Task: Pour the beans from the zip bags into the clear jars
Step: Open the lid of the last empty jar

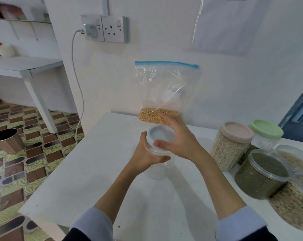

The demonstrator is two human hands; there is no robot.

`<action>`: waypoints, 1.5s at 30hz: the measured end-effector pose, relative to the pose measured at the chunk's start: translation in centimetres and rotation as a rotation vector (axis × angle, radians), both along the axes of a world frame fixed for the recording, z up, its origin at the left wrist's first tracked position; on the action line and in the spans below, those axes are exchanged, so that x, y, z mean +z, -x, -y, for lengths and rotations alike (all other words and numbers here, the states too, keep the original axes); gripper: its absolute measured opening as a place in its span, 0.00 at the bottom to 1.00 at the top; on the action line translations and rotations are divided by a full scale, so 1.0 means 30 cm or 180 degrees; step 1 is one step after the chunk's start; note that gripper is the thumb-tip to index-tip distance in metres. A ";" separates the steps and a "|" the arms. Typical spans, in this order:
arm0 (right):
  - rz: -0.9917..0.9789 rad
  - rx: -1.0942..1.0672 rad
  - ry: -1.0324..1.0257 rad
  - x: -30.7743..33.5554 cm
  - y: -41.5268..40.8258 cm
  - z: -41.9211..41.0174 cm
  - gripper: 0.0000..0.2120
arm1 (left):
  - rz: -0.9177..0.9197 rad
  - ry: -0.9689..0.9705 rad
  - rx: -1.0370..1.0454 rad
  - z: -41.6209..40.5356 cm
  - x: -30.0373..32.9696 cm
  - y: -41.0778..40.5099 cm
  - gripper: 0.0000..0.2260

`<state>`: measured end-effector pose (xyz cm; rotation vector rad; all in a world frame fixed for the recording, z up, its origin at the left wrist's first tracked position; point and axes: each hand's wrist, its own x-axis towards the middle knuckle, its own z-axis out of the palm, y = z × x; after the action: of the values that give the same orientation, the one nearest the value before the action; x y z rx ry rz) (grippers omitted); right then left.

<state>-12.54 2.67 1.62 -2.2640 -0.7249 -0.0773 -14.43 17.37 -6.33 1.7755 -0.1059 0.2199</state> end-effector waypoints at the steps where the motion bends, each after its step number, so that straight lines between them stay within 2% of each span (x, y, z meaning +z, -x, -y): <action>1: 0.0266 0.0083 0.0479 0.015 0.005 -0.015 0.42 | -0.0014 -0.0003 -0.0017 0.000 0.002 0.001 0.42; 3: 0.0561 0.0196 0.1088 0.030 0.010 -0.045 0.42 | -0.0003 0.0042 -0.0076 -0.002 -0.004 -0.003 0.43; 5: 0.0620 0.0181 0.1172 0.031 0.000 -0.058 0.36 | -0.0047 0.0032 -0.0079 -0.004 -0.009 -0.007 0.43; 8: 0.0483 0.0194 0.0775 0.025 -0.018 -0.059 0.30 | -0.0079 0.0076 -0.0131 -0.005 -0.007 -0.008 0.42; 13: 0.0348 0.0094 -0.0058 -0.015 -0.016 -0.049 0.27 | -0.0065 0.0080 -0.0124 0.002 -0.009 -0.004 0.42; 22: 0.0014 0.0479 -0.0119 0.011 -0.019 -0.018 0.27 | -0.0219 0.0158 -0.0595 -0.017 -0.002 -0.012 0.47; 27: -0.0326 0.0741 -0.0123 0.039 -0.041 0.001 0.28 | -0.0356 0.0274 -0.1189 -0.030 0.039 -0.001 0.42; 31: -0.0564 0.0934 -0.0286 0.053 -0.056 0.020 0.27 | -0.0477 0.0312 -0.1338 -0.018 0.061 0.011 0.41; 33: -0.0679 0.1097 -0.0598 0.070 -0.060 0.045 0.26 | -0.0567 0.0230 -0.1364 -0.027 0.062 0.014 0.41; 36: -0.1007 0.1126 -0.1677 0.126 -0.077 0.094 0.25 | -0.0667 0.0296 -0.1143 -0.041 0.058 0.030 0.43; 38: -0.1362 0.0771 -0.2421 0.138 -0.101 0.109 0.19 | -0.0657 0.0327 -0.0936 -0.032 0.049 0.044 0.44; 40: -0.2060 0.0224 -0.3163 0.106 -0.134 0.121 0.12 | -0.0606 0.0232 -0.0811 -0.004 0.044 0.061 0.44; 41: -0.2396 -0.0032 -0.3392 0.070 -0.153 0.132 0.14 | -0.0584 0.0189 -0.0775 0.012 0.041 0.069 0.44; 43: -0.2689 -0.0447 -0.3447 -0.015 -0.175 0.154 0.25 | -0.0542 0.0172 -0.0710 0.033 0.034 0.082 0.43; 44: -0.2703 -0.0662 -0.3401 -0.060 -0.180 0.161 0.25 | -0.0534 0.0174 -0.0673 0.038 0.033 0.087 0.44; 45: -0.2664 -0.0951 -0.3313 -0.105 -0.185 0.166 0.22 | -0.0532 0.0170 -0.0638 0.042 0.034 0.089 0.44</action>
<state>-6.97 -2.31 -1.54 -1.1851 0.1303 0.2786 -17.10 16.12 -5.31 1.7096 -0.1553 -0.0698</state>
